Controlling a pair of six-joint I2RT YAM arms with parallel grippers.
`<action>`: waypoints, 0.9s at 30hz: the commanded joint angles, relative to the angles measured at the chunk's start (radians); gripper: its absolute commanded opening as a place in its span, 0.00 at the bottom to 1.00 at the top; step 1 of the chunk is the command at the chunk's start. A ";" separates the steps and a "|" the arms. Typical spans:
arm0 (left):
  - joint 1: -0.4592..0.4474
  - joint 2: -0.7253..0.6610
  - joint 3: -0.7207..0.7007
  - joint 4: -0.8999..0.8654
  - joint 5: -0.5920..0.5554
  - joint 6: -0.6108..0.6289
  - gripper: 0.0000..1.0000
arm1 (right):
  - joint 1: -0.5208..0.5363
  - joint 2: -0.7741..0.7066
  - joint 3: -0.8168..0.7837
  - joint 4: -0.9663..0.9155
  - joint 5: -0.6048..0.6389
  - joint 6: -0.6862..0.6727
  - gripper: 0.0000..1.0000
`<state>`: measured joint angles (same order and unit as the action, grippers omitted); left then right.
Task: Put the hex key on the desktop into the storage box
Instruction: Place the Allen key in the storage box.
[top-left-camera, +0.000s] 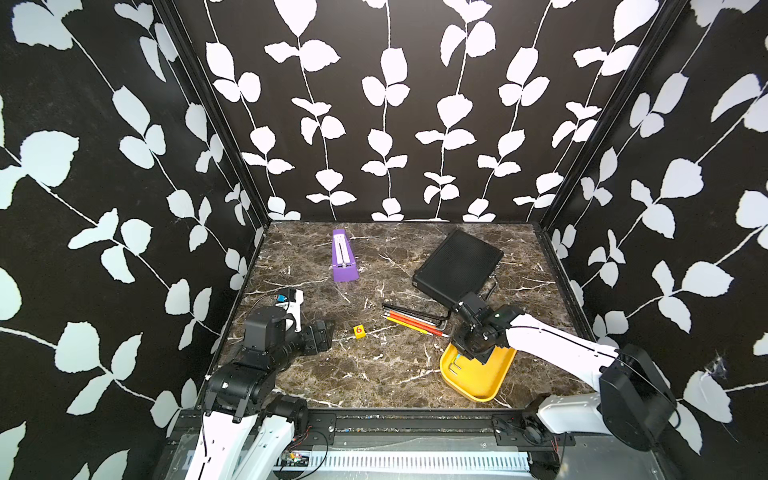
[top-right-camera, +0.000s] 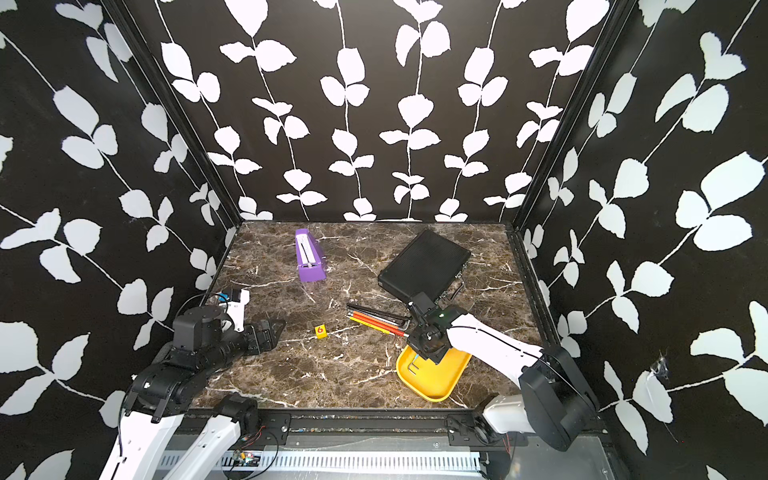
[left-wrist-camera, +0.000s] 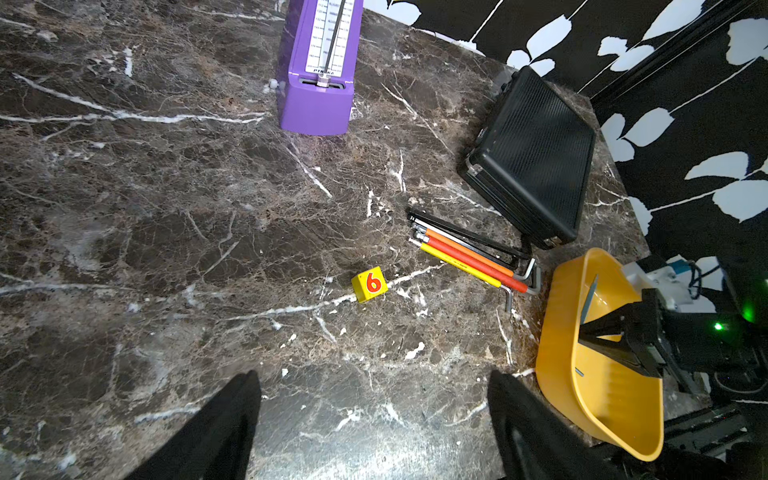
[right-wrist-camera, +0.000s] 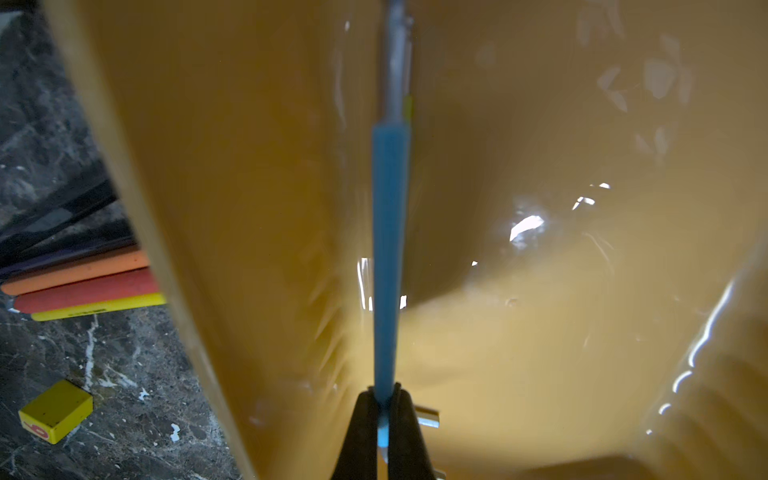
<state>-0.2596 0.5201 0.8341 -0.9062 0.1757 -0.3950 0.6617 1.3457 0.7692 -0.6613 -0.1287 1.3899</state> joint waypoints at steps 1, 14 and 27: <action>-0.003 -0.003 -0.007 0.019 0.002 0.010 0.86 | -0.011 0.027 -0.023 0.075 -0.025 0.031 0.00; -0.003 0.001 -0.007 0.016 -0.001 0.010 0.86 | -0.017 0.090 0.002 0.057 -0.038 0.014 0.00; -0.003 0.003 -0.008 0.018 -0.001 0.011 0.87 | -0.019 0.060 0.061 -0.046 0.005 -0.012 0.27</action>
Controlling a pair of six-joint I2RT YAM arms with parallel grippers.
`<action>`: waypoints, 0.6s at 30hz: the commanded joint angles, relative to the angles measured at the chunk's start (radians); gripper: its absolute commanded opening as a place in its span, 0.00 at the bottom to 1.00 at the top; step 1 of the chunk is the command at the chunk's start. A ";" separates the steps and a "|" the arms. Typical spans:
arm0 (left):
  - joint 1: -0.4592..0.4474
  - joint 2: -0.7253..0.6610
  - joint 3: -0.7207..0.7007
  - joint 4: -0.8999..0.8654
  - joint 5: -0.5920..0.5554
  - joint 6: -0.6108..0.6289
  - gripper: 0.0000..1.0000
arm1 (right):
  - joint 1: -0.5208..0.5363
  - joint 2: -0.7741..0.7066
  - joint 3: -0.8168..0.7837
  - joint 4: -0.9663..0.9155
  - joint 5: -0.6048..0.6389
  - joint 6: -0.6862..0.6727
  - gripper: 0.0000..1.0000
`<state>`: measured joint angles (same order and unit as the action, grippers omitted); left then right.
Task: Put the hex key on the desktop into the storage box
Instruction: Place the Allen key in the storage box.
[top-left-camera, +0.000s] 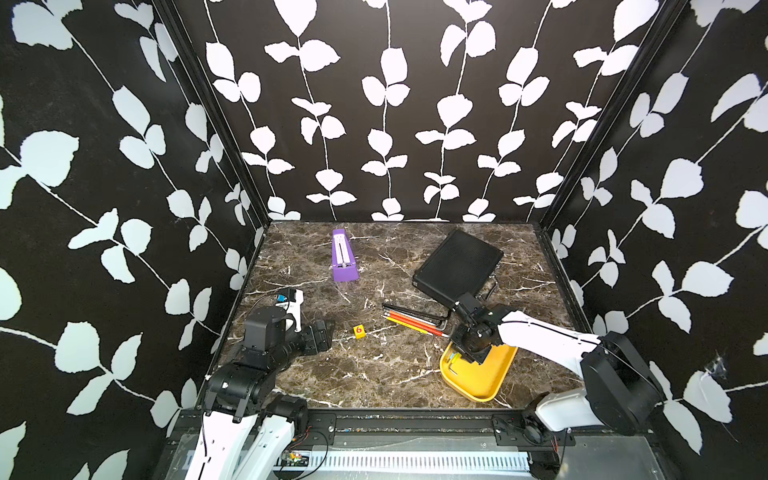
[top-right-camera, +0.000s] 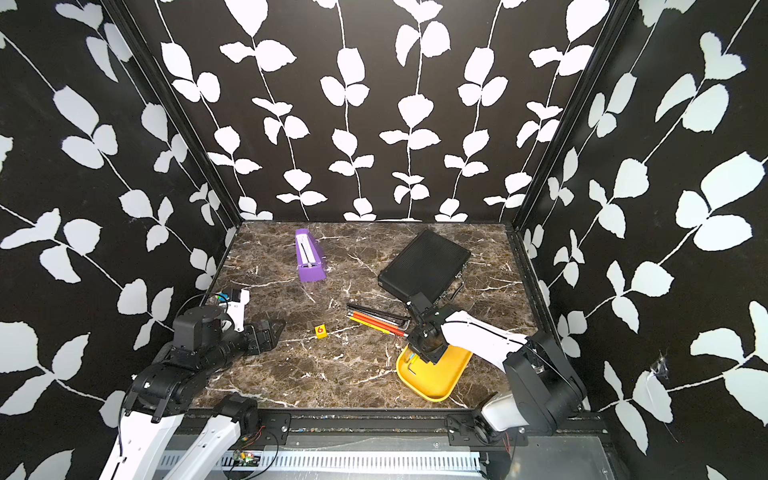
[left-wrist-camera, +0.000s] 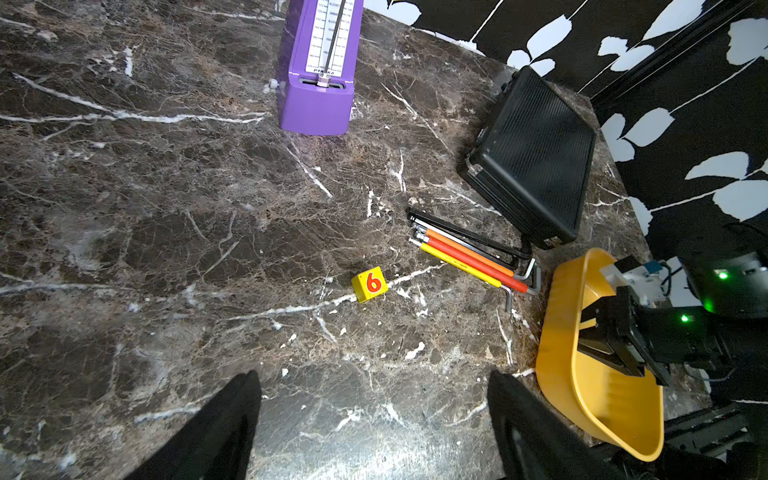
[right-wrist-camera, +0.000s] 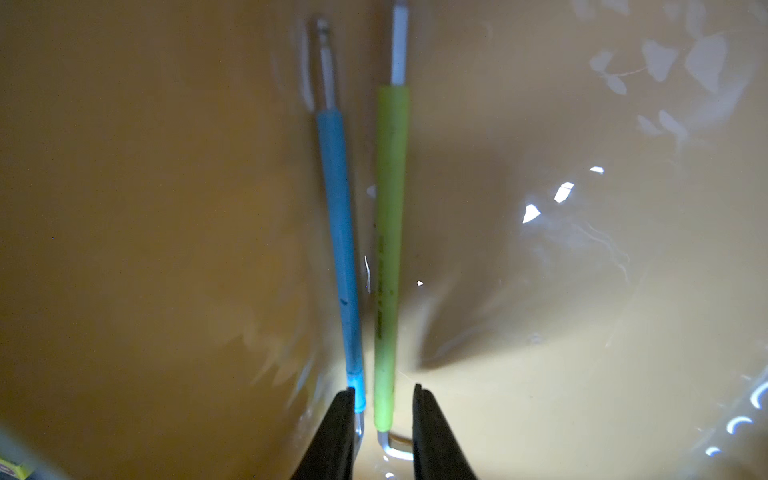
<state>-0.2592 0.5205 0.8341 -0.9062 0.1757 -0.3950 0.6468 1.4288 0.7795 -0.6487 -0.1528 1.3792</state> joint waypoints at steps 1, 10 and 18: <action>-0.003 0.001 -0.009 0.019 -0.001 0.012 0.86 | -0.004 -0.029 0.060 -0.068 0.036 -0.002 0.27; -0.003 0.002 -0.010 0.020 -0.001 0.012 0.86 | -0.003 -0.073 0.168 -0.185 0.119 -0.115 0.27; -0.003 0.004 -0.010 0.020 -0.005 0.011 0.86 | 0.028 0.036 0.398 -0.325 0.200 -0.374 0.23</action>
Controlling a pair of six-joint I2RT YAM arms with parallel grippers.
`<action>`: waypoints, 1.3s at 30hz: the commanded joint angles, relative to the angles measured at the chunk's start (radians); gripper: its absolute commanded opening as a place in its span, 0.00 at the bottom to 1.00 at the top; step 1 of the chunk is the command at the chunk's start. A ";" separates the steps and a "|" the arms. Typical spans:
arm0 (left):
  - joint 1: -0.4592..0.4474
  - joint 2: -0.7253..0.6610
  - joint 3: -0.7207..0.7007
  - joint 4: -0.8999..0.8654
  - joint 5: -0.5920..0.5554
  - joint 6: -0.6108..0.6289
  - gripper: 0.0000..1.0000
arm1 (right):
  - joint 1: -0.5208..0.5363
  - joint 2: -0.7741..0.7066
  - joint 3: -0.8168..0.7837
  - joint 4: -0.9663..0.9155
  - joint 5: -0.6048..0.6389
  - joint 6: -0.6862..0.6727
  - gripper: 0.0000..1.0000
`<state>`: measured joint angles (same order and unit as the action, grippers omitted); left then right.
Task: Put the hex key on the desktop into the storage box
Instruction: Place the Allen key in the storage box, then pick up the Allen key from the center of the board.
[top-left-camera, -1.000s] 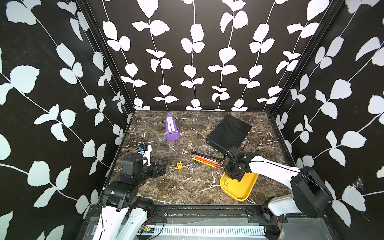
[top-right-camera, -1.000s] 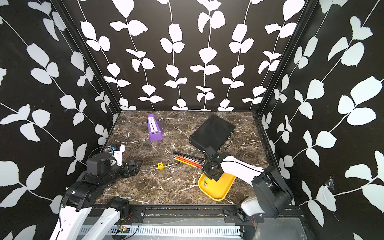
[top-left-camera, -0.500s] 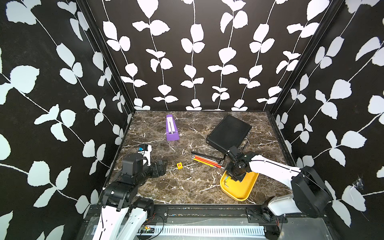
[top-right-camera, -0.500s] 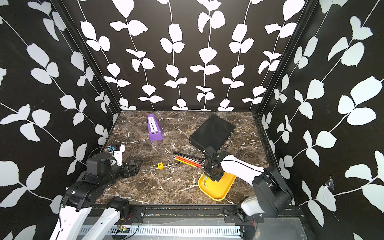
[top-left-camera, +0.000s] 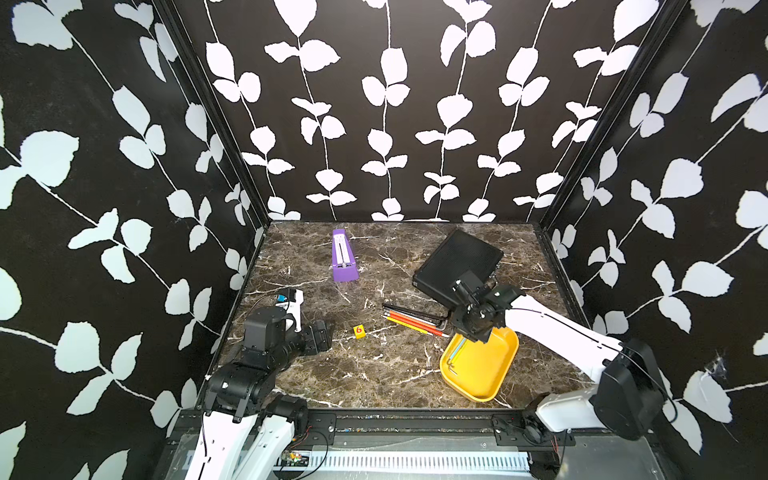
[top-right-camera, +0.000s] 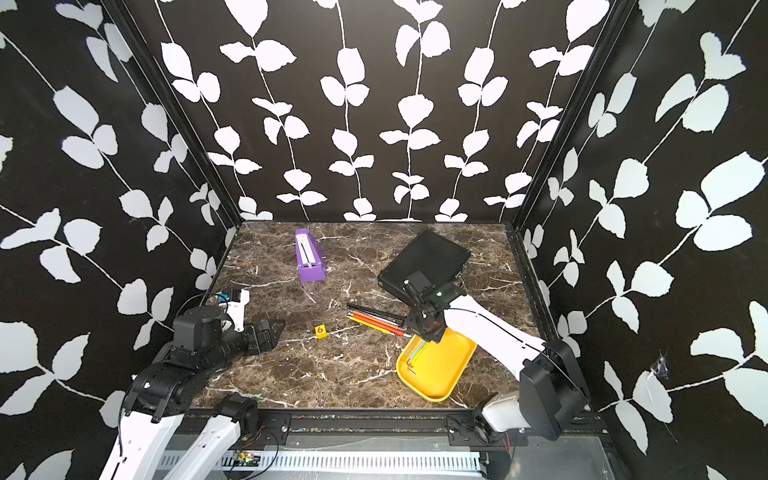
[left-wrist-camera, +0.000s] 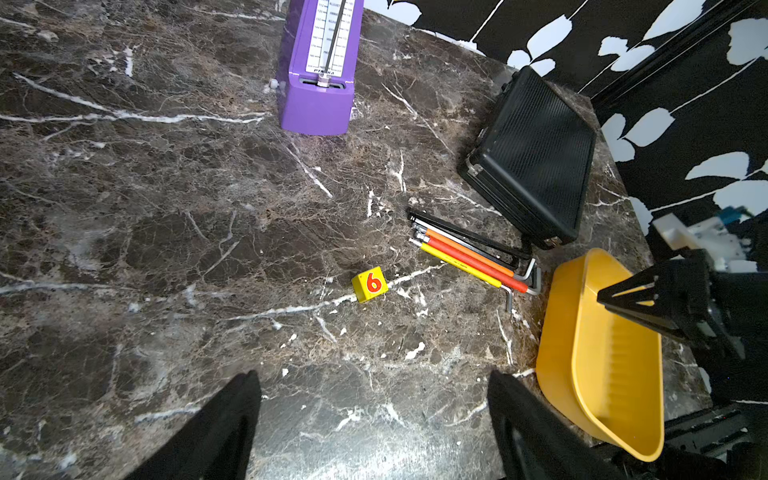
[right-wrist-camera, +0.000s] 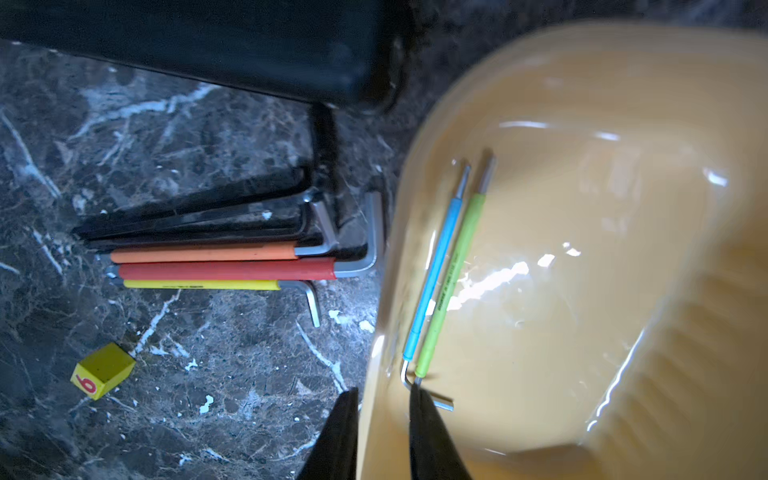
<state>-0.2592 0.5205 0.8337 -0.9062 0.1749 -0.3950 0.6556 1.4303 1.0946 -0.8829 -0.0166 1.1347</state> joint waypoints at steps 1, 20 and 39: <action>-0.003 0.004 -0.010 0.018 -0.005 0.010 0.86 | 0.026 0.050 0.107 -0.091 0.068 -0.160 0.24; -0.003 0.006 -0.007 0.013 -0.019 0.006 0.86 | 0.171 0.490 0.608 -0.232 0.017 -0.723 0.29; -0.003 -0.001 -0.007 0.004 -0.060 -0.005 0.86 | 0.218 0.805 0.838 -0.325 0.035 -0.851 0.29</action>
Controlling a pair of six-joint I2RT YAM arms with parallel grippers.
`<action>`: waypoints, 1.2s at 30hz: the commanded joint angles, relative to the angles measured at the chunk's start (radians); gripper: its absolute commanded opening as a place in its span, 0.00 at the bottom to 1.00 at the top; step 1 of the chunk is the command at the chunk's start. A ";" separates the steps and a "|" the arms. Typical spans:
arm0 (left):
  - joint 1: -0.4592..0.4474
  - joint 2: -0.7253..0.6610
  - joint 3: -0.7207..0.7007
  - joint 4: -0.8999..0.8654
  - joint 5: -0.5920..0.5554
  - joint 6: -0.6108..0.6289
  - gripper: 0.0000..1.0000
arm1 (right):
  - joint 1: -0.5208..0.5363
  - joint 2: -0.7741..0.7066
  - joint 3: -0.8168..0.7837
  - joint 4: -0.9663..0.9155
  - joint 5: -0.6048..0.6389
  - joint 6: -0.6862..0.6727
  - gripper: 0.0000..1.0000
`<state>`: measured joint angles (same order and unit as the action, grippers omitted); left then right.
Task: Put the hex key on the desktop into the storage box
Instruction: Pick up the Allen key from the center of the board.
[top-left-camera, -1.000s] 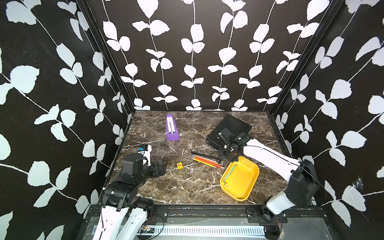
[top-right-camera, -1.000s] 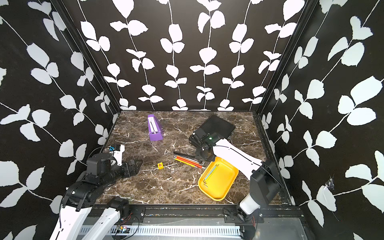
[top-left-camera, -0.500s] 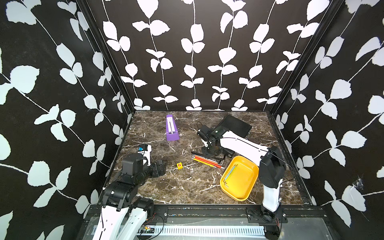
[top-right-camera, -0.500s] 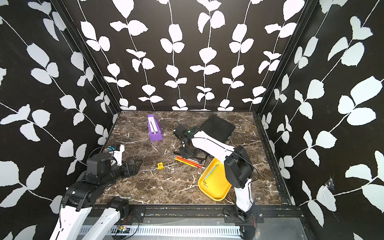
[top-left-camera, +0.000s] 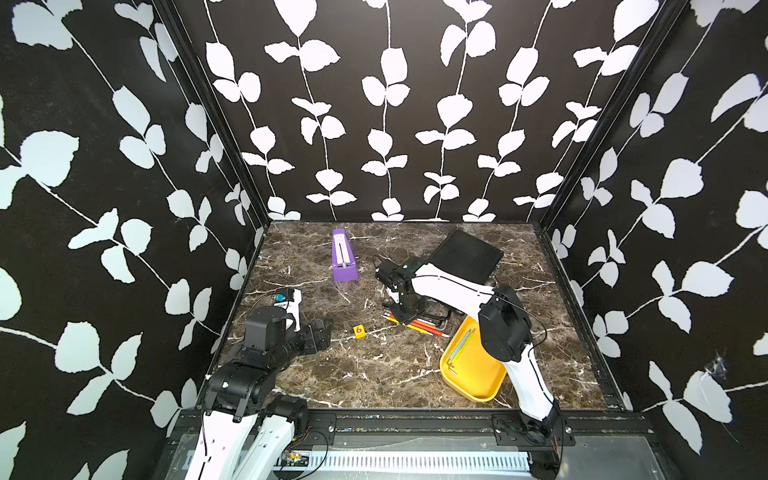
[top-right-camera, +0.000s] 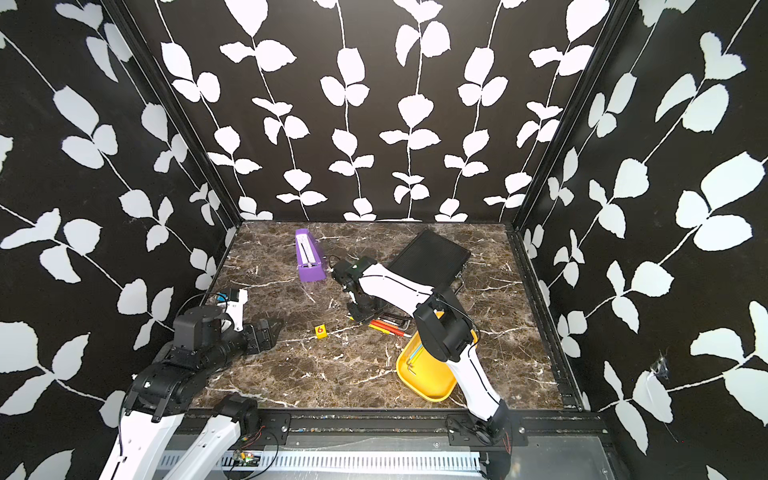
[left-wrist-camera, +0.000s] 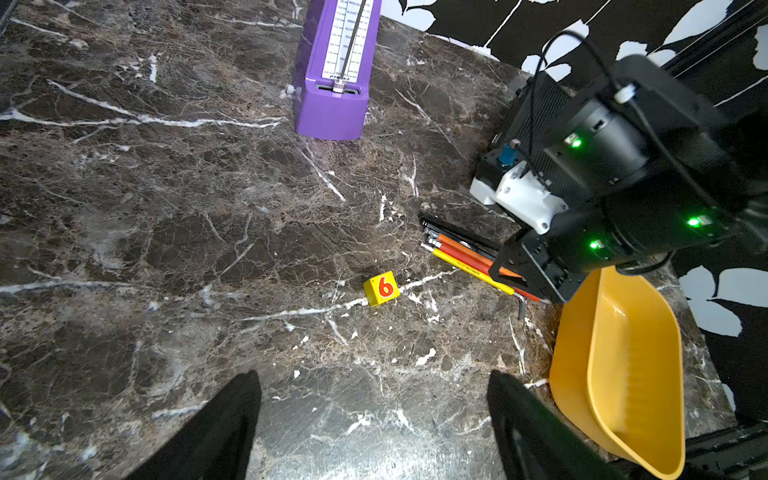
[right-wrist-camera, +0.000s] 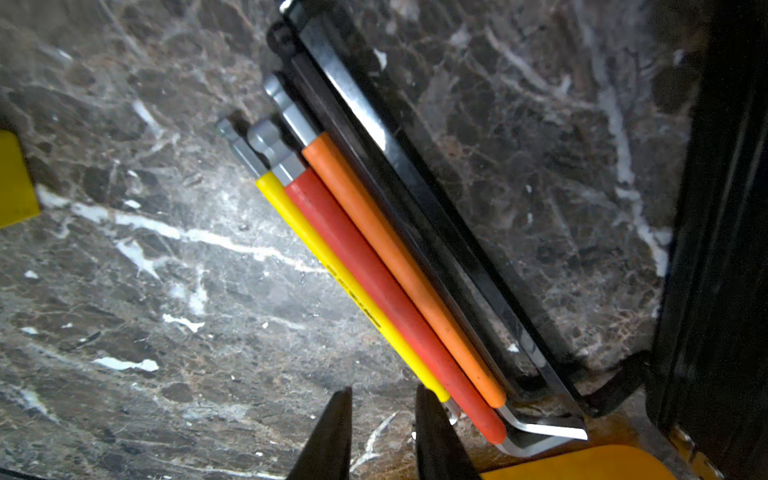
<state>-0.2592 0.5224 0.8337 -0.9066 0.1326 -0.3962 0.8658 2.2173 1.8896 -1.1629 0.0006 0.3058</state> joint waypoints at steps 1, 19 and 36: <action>-0.003 -0.002 -0.006 0.003 -0.022 -0.004 0.86 | 0.011 0.026 0.044 -0.045 0.016 -0.024 0.28; -0.003 0.008 -0.005 0.001 -0.022 -0.006 0.86 | 0.019 0.068 -0.029 -0.018 0.091 -0.080 0.25; -0.003 0.013 -0.005 0.002 -0.014 -0.004 0.86 | 0.041 0.021 -0.091 -0.007 0.099 -0.075 0.20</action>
<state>-0.2592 0.5301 0.8337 -0.9070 0.1154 -0.3996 0.8936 2.2559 1.8431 -1.1522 0.0986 0.2241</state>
